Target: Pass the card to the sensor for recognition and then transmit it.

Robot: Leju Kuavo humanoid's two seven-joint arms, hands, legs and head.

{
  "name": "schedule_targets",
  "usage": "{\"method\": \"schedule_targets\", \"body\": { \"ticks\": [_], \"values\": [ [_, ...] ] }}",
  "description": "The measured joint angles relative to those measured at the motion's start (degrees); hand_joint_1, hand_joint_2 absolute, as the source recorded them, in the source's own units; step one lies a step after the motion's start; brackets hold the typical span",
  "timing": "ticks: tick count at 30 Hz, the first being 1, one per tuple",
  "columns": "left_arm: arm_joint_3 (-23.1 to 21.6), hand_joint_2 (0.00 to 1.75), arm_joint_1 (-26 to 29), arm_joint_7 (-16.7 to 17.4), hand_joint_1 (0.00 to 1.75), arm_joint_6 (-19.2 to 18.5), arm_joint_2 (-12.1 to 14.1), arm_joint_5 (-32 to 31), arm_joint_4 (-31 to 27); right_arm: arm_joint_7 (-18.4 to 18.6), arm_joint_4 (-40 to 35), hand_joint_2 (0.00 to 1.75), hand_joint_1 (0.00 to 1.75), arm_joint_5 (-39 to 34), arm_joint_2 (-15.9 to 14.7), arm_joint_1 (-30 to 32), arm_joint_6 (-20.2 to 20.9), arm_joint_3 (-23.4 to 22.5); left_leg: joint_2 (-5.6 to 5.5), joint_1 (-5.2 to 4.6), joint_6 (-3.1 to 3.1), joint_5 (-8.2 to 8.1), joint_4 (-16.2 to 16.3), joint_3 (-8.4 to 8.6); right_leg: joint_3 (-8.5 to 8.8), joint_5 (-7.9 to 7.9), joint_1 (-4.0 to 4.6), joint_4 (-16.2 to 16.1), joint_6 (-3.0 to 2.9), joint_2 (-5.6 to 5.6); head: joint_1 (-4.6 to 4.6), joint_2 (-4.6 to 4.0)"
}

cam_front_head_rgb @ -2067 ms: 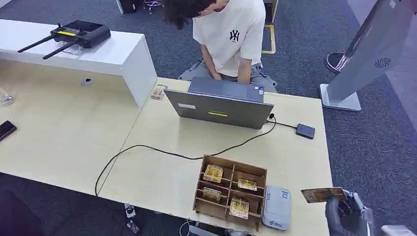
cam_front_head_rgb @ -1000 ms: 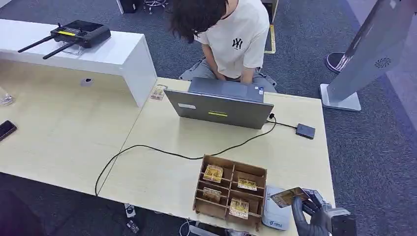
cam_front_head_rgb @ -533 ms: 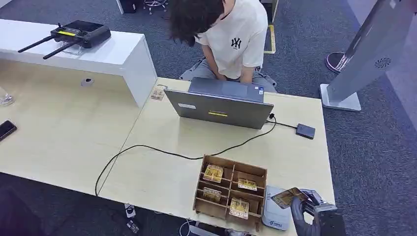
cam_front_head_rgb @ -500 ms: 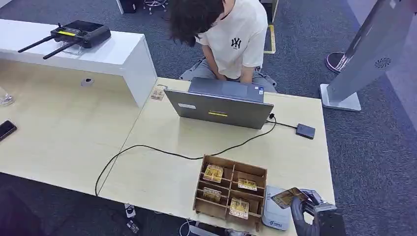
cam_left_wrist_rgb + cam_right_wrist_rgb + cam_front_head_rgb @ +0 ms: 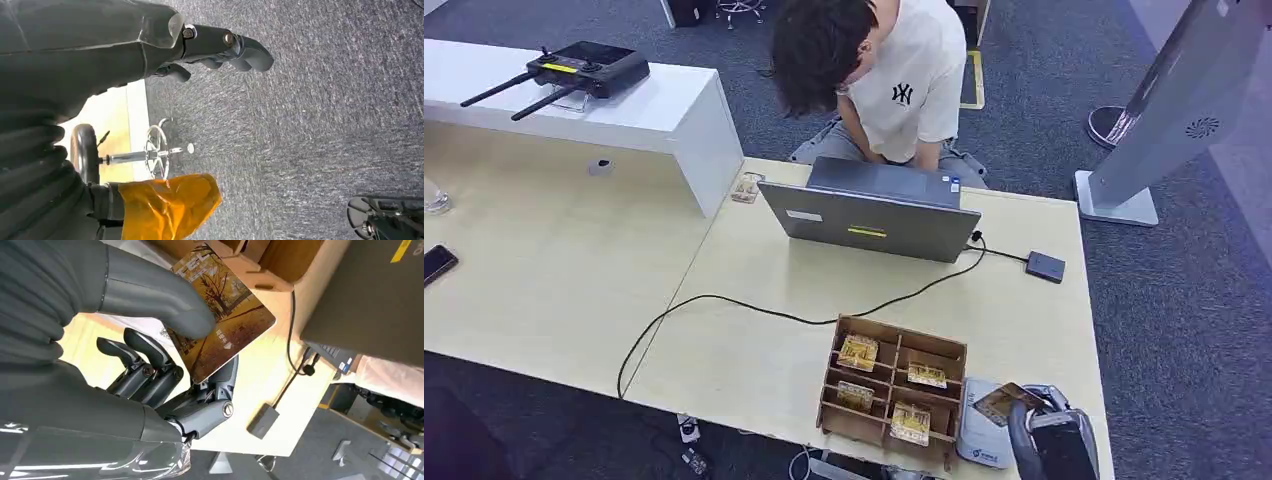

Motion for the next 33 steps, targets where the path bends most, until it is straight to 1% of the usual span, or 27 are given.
{"method": "schedule_targets", "body": {
  "ticks": [20,33],
  "values": [
    [0.2,1.75,0.0,0.1,0.0,-0.3,0.0,-0.5,0.0,2.6,0.5,1.75,1.75,3.7,0.0,-1.2,0.8,2.7,0.0,0.0,0.0,0.0,0.0,0.0,0.0,0.0,0.0,0.0,0.0,0.0,0.0,0.0],
    [0.7,1.75,0.0,0.1,0.0,-0.6,0.1,-0.8,0.0,4.3,1.8,1.75,1.75,6.2,-0.4,-2.2,1.9,3.1,0.0,0.0,0.0,0.0,0.0,0.0,0.0,0.0,0.0,0.0,0.0,0.0,0.0,0.0]
  ]
}}
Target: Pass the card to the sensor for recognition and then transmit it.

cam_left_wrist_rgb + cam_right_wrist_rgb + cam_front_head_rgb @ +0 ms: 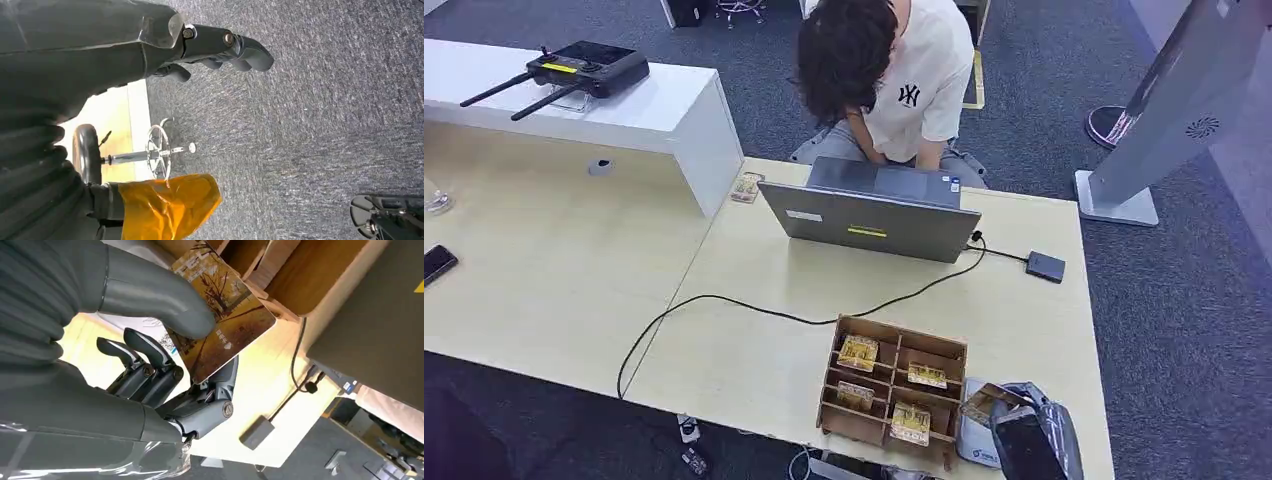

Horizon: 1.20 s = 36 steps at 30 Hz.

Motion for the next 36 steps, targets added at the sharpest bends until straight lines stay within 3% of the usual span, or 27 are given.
{"method": "schedule_targets", "body": {
  "ticks": [24,36],
  "values": [
    [0.8,1.75,0.0,0.1,0.0,-0.1,0.0,-0.2,0.0,2.1,2.9,1.75,1.75,2.8,0.0,-1.8,1.0,1.1,0.01,0.01,0.0,0.0,0.0,0.04,0.01,0.0,0.0,0.0,0.0,0.01,0.0,0.0],
    [0.9,1.75,0.0,0.0,0.0,-0.1,0.0,-0.2,0.0,-2.3,0.3,1.75,1.75,-1.9,0.0,-1.1,0.2,-0.9,0.01,0.0,0.0,0.0,0.0,0.03,0.01,0.0,0.0,0.0,0.0,0.01,0.0,0.0]
  ]
}}
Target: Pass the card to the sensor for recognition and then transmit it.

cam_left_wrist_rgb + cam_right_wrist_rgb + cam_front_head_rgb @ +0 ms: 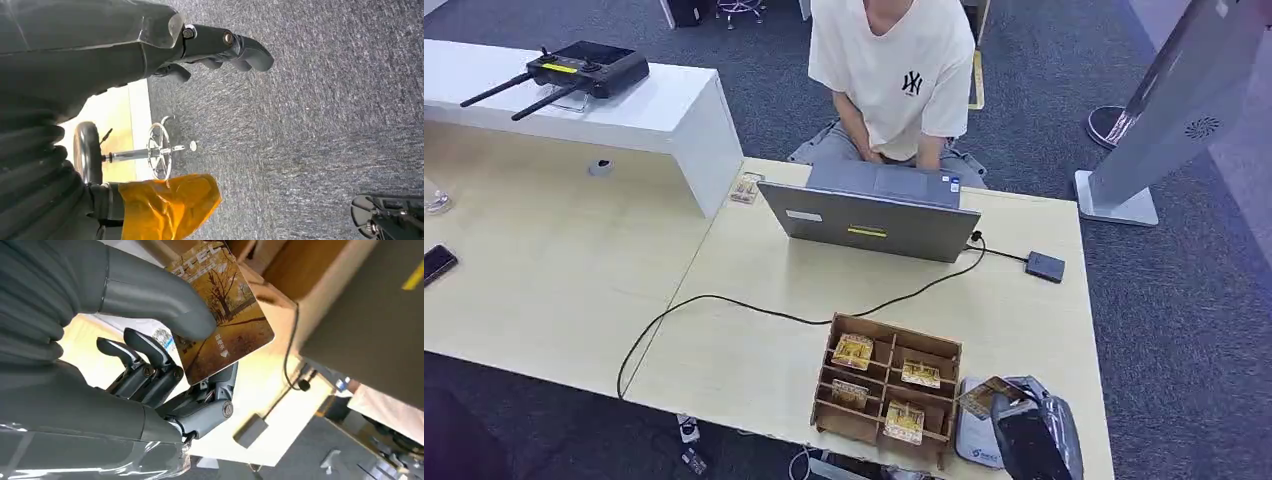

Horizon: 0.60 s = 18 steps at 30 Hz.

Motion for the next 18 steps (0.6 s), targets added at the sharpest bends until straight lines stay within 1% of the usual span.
{"method": "schedule_targets", "body": {
  "ticks": [4,9,12,14,18],
  "values": [
    [0.1,1.75,0.0,0.0,0.0,0.0,0.0,0.0,0.0,-0.9,-1.1,1.75,1.75,-0.7,0.1,0.3,0.0,-1.2,0.0,0.0,0.0,0.0,0.0,0.0,0.0,0.0,0.0,0.0,0.0,0.0,0.0,0.0],
    [0.7,1.75,0.0,-0.1,0.0,0.0,0.0,-0.1,0.0,-1.2,-1.5,1.75,1.75,-1.2,0.2,0.7,0.3,-2.4,0.0,0.0,0.0,0.0,0.0,0.0,0.0,0.0,0.0,0.0,0.0,0.0,0.0,0.0],
    [0.9,1.75,0.0,-0.1,0.0,0.0,0.0,-0.1,0.0,-1.0,-1.5,1.75,1.75,-0.7,0.2,0.9,1.1,-2.5,0.0,0.0,0.0,0.0,0.0,0.0,0.0,0.0,0.0,0.0,0.0,0.0,0.0,0.0],
    [0.9,1.75,0.0,-0.1,0.0,0.0,0.0,-0.2,0.0,-0.1,-1.4,1.75,1.75,0.3,0.2,0.9,1.9,-2.5,0.0,0.0,0.0,0.0,0.0,0.0,0.0,0.0,0.0,0.0,0.0,0.0,0.0,0.0],
    [1.0,1.75,0.0,-0.1,0.0,-0.1,0.0,-0.4,0.0,3.2,0.0,1.75,1.75,3.1,0.0,0.9,4.3,-2.3,0.0,0.0,0.0,0.0,0.0,-0.01,0.0,0.0,0.0,0.0,0.0,0.0,0.0,0.0]
  ]
}}
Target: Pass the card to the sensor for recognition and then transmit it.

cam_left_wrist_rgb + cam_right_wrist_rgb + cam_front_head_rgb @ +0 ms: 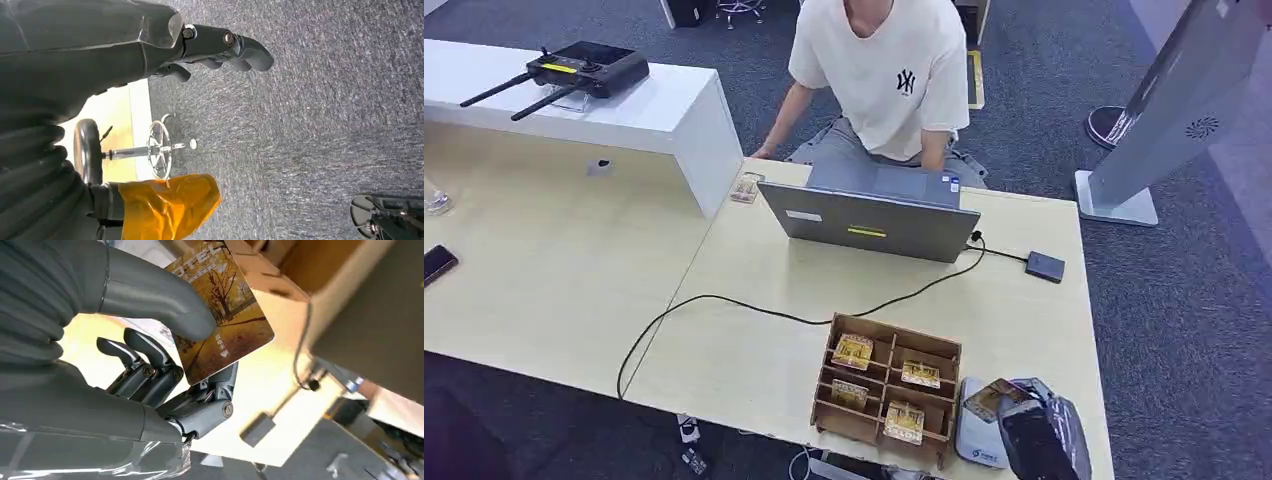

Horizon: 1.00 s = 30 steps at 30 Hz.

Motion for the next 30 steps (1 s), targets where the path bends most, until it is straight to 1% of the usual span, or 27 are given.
{"method": "schedule_targets", "body": {
  "ticks": [2,4,16,23,30],
  "values": [
    [0.1,1.75,0.0,0.0,0.0,-0.1,0.0,-0.2,0.0,1.7,1.2,1.75,1.75,1.7,-0.3,-0.1,0.3,0.5,0.0,0.0,0.0,0.0,0.0,0.0,0.0,0.0,0.0,0.0,0.0,0.0,0.0,0.0],
    [0.1,1.75,0.0,0.0,0.0,-0.1,0.0,-0.2,0.0,2.4,2.1,1.75,1.75,2.2,-0.5,-0.2,0.4,0.8,-0.01,0.0,0.0,0.0,0.0,-0.01,0.0,0.0,0.0,0.0,0.0,0.0,0.0,0.0],
    [0.2,1.75,0.0,0.0,0.0,-0.4,0.0,-0.5,0.0,4.5,4.6,1.75,1.75,4.7,-0.9,-1.5,0.8,1.7,0.0,0.0,0.0,0.0,0.0,-0.01,0.0,0.0,0.0,0.0,0.0,0.0,0.0,0.0],
    [0.2,1.75,0.0,0.2,0.0,-0.7,0.0,-0.8,0.0,5.7,6.4,1.75,1.75,6.3,-0.9,-2.4,3.1,2.2,-0.01,0.0,0.0,0.0,0.0,-0.01,0.0,0.0,0.0,0.0,0.0,0.0,0.0,0.0],
    [0.2,1.75,0.0,0.6,0.0,-0.9,0.0,-0.9,0.0,6.6,9.1,1.75,1.75,7.8,-0.9,-4.4,4.1,3.4,0.0,0.0,0.0,0.0,0.0,0.01,0.01,0.0,0.0,0.0,0.0,0.0,0.0,0.0]
  ]
}}
